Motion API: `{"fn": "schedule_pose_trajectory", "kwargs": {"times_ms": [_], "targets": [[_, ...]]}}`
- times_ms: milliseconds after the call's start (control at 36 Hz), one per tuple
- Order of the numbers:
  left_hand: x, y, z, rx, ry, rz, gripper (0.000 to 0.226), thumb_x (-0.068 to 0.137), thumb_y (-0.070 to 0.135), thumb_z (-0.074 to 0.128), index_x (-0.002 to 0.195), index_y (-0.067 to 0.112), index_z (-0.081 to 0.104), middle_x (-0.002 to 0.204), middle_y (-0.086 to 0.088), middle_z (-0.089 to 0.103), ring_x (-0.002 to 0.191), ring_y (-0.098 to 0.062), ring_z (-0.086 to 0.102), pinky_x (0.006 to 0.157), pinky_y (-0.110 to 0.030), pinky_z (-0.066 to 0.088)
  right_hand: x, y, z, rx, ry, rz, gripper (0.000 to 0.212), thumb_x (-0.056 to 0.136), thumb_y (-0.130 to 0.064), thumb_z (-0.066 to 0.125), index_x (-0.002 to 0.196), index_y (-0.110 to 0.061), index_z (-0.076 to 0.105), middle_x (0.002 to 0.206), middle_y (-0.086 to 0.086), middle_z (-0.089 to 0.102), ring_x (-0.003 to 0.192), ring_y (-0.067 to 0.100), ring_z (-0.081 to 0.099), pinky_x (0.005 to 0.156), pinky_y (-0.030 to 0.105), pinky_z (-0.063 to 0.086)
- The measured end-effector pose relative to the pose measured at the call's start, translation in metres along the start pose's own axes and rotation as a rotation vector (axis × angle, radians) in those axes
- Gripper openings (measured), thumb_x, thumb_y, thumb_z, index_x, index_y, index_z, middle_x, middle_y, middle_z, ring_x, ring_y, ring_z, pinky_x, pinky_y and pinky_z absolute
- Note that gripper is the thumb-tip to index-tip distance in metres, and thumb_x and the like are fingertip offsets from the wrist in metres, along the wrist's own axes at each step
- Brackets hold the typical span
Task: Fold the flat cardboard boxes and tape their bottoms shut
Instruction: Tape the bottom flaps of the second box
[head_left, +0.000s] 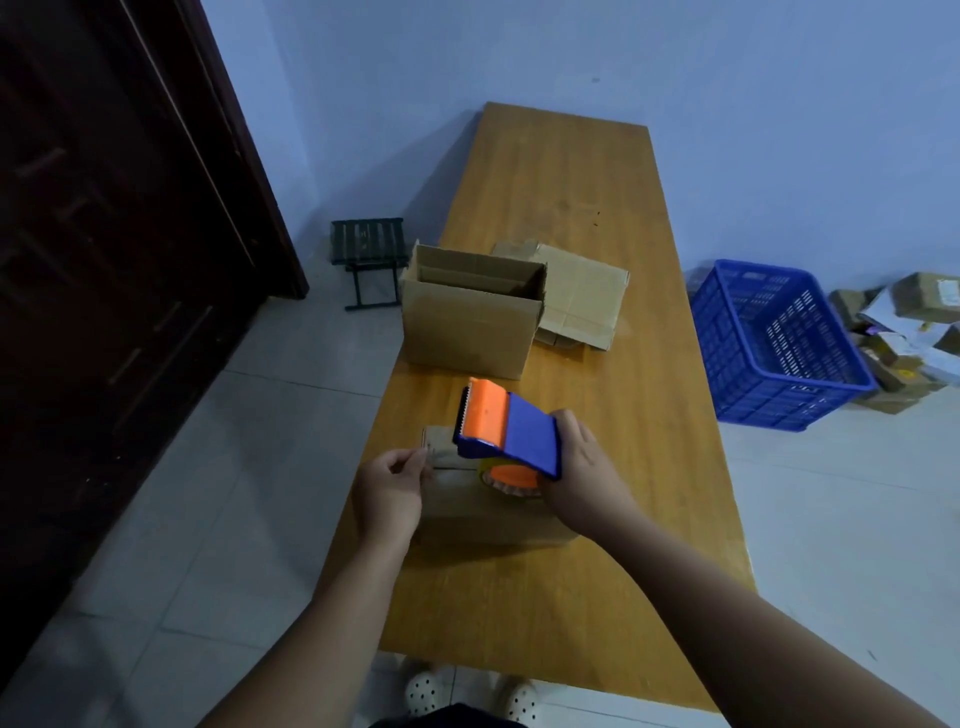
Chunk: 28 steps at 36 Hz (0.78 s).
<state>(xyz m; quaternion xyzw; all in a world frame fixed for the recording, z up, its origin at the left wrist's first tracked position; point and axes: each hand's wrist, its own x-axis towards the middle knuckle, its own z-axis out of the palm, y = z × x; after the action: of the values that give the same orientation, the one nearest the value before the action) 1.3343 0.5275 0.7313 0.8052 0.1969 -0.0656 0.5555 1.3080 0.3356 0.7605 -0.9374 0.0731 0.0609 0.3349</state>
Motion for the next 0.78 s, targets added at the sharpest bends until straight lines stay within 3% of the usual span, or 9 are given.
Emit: {"fn": "schedule_pose_trajectory", "kwargs": {"times_ms": [139,222,361,500,611,778], "targets": [[0.007,-0.006,-0.002,-0.127,0.036,-0.057,0.01,0.093,0.022,0.06,0.096,0.016,0.066,0.085,0.004,0.065,0.08,-0.009,0.06,0.062,-0.022,0.046,0.002,0.002,0.0,-0.006,-0.043,-0.02,0.046,0.087,-0.033,0.068,0.119,-0.027,0.036,0.112,-0.006,0.051,0.098,0.006,0.053,0.068,0.016,0.043],[0.009,-0.008,-0.001,-0.198,0.062,-0.113,0.011,0.092,0.019,0.061,0.096,0.012,0.068,0.085,-0.001,0.068,0.083,-0.016,0.064,0.064,-0.023,0.048,0.002,0.001,-0.001,0.002,-0.064,-0.051,0.047,0.087,-0.034,0.068,0.121,-0.025,0.036,0.108,-0.011,0.049,0.094,0.003,0.051,0.066,0.015,0.042],[0.012,-0.009,0.001,-0.236,0.091,-0.144,0.006,0.093,0.018,0.061,0.091,0.016,0.065,0.081,0.001,0.066,0.078,-0.013,0.063,0.064,-0.022,0.048,0.001,0.0,-0.001,0.041,-0.097,-0.058,0.051,0.088,-0.032,0.068,0.127,-0.026,0.036,0.106,-0.013,0.047,0.09,0.001,0.05,0.069,0.015,0.042],[0.016,-0.012,0.002,-0.185,0.098,-0.139,0.008,0.093,0.018,0.06,0.094,0.014,0.067,0.081,0.002,0.065,0.08,-0.016,0.065,0.07,-0.029,0.052,0.003,0.0,0.001,0.077,-0.096,-0.052,0.048,0.087,-0.031,0.068,0.123,-0.03,0.037,0.102,-0.017,0.048,0.09,-0.003,0.05,0.07,0.015,0.041],[0.02,-0.014,0.004,-0.107,0.092,-0.129,0.014,0.093,0.019,0.06,0.08,0.02,0.064,0.077,0.005,0.064,0.082,-0.018,0.065,0.075,-0.034,0.054,0.002,-0.001,0.001,0.081,-0.098,-0.046,0.048,0.087,-0.029,0.069,0.123,-0.03,0.036,0.097,-0.018,0.047,0.09,0.002,0.052,0.076,0.02,0.046],[0.024,-0.014,0.004,-0.026,0.082,-0.133,0.016,0.094,0.02,0.059,0.101,0.009,0.068,0.085,0.0,0.064,0.081,-0.016,0.059,0.071,-0.029,0.047,0.003,-0.001,0.002,0.055,-0.099,-0.042,0.051,0.087,-0.031,0.068,0.126,-0.026,0.036,0.105,-0.013,0.051,0.095,0.005,0.054,0.08,0.026,0.05]]}}
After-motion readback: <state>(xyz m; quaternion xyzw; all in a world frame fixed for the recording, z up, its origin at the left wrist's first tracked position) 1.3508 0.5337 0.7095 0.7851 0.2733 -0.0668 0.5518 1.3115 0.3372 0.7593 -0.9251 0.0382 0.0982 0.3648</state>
